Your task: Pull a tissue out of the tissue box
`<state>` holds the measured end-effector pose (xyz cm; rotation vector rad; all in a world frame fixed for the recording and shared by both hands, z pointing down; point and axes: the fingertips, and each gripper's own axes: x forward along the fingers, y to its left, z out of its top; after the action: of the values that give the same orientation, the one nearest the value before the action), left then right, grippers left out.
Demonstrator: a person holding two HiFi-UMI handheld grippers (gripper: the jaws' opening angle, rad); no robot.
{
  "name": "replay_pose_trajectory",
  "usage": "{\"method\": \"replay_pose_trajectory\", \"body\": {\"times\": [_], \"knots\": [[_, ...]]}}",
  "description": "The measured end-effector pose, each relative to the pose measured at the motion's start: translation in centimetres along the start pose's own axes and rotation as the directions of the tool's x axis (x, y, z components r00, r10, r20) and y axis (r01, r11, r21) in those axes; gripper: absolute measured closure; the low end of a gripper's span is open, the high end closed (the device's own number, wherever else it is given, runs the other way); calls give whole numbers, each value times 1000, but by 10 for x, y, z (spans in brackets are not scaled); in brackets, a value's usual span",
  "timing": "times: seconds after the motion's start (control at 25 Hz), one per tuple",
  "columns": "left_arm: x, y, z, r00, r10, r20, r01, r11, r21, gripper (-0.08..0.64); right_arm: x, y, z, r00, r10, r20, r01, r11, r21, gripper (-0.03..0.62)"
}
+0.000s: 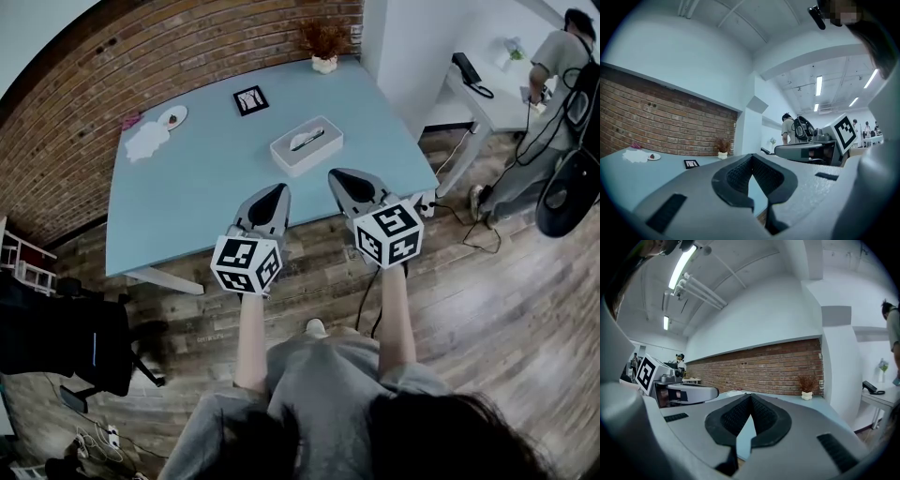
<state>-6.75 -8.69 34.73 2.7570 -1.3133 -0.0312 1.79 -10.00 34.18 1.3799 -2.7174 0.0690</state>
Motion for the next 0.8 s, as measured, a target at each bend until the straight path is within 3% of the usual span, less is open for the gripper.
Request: {"method": "replay_pose_trajectory", "body": {"times": [0.8], "knots": [[46, 44, -25, 998, -2, -62, -1, 999, -41, 557, 62, -44, -17, 999, 12, -43, -10, 999, 51, 594]]}}
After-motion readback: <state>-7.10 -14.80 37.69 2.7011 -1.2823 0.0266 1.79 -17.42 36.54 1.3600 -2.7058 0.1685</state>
